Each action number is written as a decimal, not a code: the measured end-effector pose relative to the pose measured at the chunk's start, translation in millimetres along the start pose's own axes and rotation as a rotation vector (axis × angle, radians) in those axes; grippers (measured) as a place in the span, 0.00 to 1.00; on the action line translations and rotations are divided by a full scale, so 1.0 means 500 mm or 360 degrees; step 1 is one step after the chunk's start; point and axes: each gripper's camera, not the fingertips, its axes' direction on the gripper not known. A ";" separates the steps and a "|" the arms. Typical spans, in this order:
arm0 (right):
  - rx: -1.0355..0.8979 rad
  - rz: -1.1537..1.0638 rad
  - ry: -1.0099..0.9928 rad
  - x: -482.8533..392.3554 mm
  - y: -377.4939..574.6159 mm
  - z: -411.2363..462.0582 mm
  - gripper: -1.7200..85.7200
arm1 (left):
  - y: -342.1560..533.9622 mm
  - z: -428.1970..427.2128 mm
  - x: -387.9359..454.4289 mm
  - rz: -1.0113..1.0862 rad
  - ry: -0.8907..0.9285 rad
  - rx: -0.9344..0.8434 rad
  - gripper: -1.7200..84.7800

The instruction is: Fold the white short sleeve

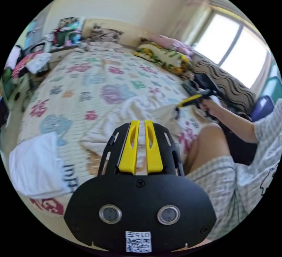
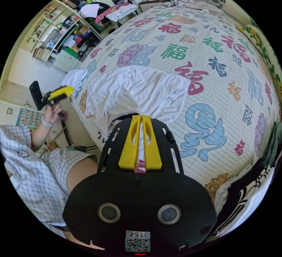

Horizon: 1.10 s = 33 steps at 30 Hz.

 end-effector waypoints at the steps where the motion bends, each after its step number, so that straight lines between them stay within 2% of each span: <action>1: -0.0004 -0.0008 -0.0012 0.005 -0.002 0.004 0.02 | -0.007 0.040 0.045 0.0078 0.0150 -0.0125 0.10; 4: 0.0006 -0.0012 -0.0036 0.009 -0.005 0.017 0.02 | 0.000 0.178 0.132 0.0279 0.0161 -0.0491 0.10; 7: 0.0009 -0.0026 -0.0043 0.005 0.000 0.020 0.02 | -0.006 0.232 0.164 0.0395 0.0045 -0.0632 0.05; 9: 0.0004 -0.0052 -0.0006 0.001 0.005 0.013 0.02 | -0.032 0.188 0.140 0.0338 0.0103 -0.0545 0.03; 11: 0.0023 -0.0064 0.0031 0.001 0.010 0.001 0.02 | -0.059 0.103 0.077 0.0130 0.0155 -0.0347 0.03; 13: 0.0105 -0.0045 0.0031 0.006 0.010 -0.016 0.02 | -0.073 -0.024 -0.029 -0.0189 0.0016 -0.0061 0.02; 16: 0.0209 -0.0014 -0.0241 0.014 -0.017 -0.018 0.02 | -0.078 -0.099 -0.129 -0.0358 -0.0202 0.0017 0.03; 20: 0.0191 0.0025 -0.0139 0.000 -0.049 0.008 0.02 | -0.083 -0.097 -0.179 -0.0517 -0.0266 -0.0094 0.07; 21: 0.0183 0.0024 -0.0167 -0.006 -0.051 0.010 0.03 | -0.086 -0.104 -0.169 -0.0501 -0.0228 -0.0075 0.07; 26: 0.0163 -0.0206 -0.0159 -0.078 -0.033 0.011 0.08 | -0.119 -0.139 -0.043 -0.0195 -0.0393 -0.0074 0.08; 28: 0.0055 -0.0353 -0.0152 -0.134 -0.046 0.028 0.10 | -0.145 -0.125 0.013 0.0014 -0.0451 -0.0109 0.08; 31: -0.0095 -0.0556 -0.0159 -0.207 -0.063 0.059 0.10 | -0.182 -0.078 0.026 0.0093 -0.0615 -0.0197 0.10; 33: -0.0238 -0.0639 -0.0089 -0.238 -0.071 0.085 0.11 | -0.200 -0.047 0.026 0.0210 -0.0604 -0.0302 0.10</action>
